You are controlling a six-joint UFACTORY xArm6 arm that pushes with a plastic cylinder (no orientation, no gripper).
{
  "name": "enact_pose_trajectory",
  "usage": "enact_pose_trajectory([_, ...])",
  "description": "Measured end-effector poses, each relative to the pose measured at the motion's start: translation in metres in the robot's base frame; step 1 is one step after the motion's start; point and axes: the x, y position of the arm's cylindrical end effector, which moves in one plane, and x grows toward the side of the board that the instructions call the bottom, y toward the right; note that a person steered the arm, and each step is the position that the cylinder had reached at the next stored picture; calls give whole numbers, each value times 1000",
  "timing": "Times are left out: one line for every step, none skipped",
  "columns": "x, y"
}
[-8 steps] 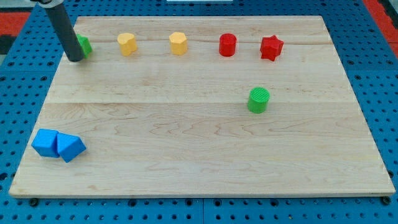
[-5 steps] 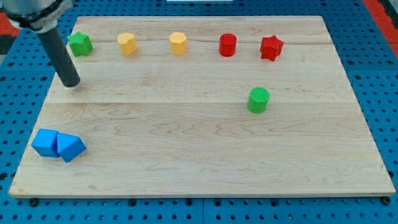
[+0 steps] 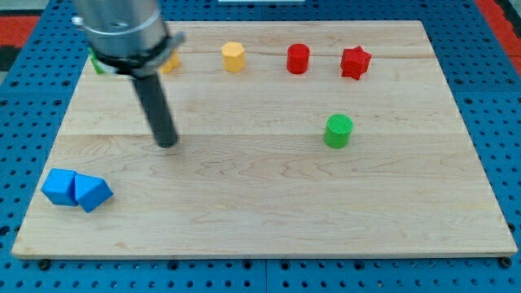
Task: Move the green circle to the right of the red star
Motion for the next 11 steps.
enact_pose_trajectory([0,86])
enact_pose_trajectory([0,149])
enact_pose_trajectory([0,207])
enact_pose_trajectory([0,246])
enact_pose_trajectory([0,271])
enact_pose_trajectory([-10,282])
enact_pose_trajectory([-22,283])
enact_pose_trajectory([-22,287])
enact_pose_trajectory([-26,287])
enact_pose_trajectory([-46,287])
enact_pose_trajectory([-71,287])
